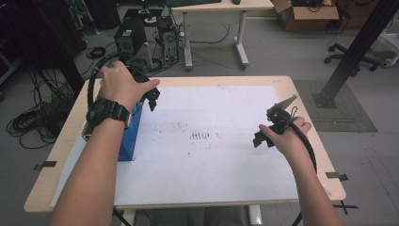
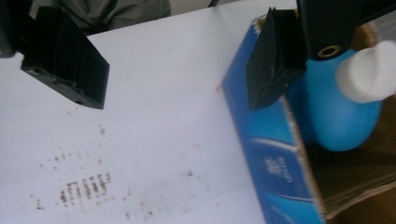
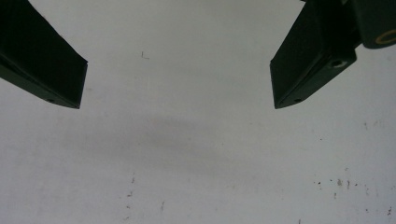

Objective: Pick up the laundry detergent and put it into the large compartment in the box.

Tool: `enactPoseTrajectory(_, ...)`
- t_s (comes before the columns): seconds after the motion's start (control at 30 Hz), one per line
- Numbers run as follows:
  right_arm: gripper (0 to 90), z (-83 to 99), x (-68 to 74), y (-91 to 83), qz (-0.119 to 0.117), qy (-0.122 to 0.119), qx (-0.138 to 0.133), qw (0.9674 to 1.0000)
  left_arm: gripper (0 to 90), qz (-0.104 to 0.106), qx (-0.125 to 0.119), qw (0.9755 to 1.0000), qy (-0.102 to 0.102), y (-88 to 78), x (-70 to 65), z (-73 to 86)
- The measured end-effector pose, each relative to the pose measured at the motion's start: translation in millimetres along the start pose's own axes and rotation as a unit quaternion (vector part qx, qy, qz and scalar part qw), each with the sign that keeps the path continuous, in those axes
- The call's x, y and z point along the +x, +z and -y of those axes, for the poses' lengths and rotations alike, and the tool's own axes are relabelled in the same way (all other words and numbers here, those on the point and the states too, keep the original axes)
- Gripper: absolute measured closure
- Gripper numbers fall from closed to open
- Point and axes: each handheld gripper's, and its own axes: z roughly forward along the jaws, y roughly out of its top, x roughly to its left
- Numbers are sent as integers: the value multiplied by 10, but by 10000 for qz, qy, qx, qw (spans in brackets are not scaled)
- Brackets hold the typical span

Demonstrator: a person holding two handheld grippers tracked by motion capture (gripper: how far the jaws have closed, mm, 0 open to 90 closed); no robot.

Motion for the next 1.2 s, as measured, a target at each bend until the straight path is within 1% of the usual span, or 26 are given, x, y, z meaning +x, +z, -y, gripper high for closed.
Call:
enactPoseTrajectory(0.07, 41, 6, 0, -6, -2, -15, -5, 10000, 190, 40, 7, 10000, 52, 36, -63, -6)
enactPoseTrajectory(0.17, 40, 14, -2, -11, -2, -32, -21, 10000, 185, 54, 39, 9999, 119, 82, -138, -13)
enactPoseTrajectory(0.23, 40, 17, -1, -18, -43, -30, -11, 10000, 177, 66, 60, 9998, 170, 118, -195, -18)
enactPoseTrajectory(0.33, 40, 24, 0, -27, -29, -21, -34, 10000, 160, 172, 38, 9996, 232, 146, -259, -20)
enactPoseTrajectory(0.37, 40, 25, -2, -29, -36, -27, -29, 10000, 146, 170, 69, 9995, 264, 158, -280, -22)
enactPoseTrajectory(0.4, 40, 28, -7, -27, -42, -45, -32, 10000, 114, 159, 89, 9995, 270, 170, -301, -23)
enactPoseTrajectory(0.5, 40, 34, -1, -31, -56, 22, -28, 10000, 84, 162, 91, 9993, 321, 191, -350, -28)
enactPoseTrajectory(0.53, 40, 38, -7, -31, -60, -6, -36, 10000, 79, 181, 113, 9992, 335, 198, -366, -29)
enactPoseTrajectory(0.6, 40, 42, -15, -35, -50, -28, -40, 10000, 78, 216, 111, 9990, 370, 205, -390, -31)
enactPoseTrajectory(0.67, 40, 48, -16, -36, -63, 19, -46, 10000, 69, 208, 94, 9991, 366, 208, -411, -32)
enactPoseTrajectory(0.7, 40, 49, -23, -37, -58, -8, -42, 10000, 62, 220, 88, 9990, 370, 207, -422, -34)
enactPoseTrajectory(0.8, 40, 55, -31, -40, -65, 5, -42, 10000, 50, 299, 68, 9986, 426, 208, -444, -34)
enactPoseTrajectory(0.87, 40, 58, -38, -36, -73, -4, -52, 10000, 50, 279, 66, 9988, 407, 211, -458, -35)
enactPoseTrajectory(1.03, 40, 65, -37, -33, -78, 35, -39, 10000, 50, 244, 94, 9985, 472, 222, -495, -36)
enactPoseTrajectory(1.2, 40, 69, -36, -41, -77, 15, -42, 10000, 50, 264, 75, 9985, 484, 216, -516, -35)
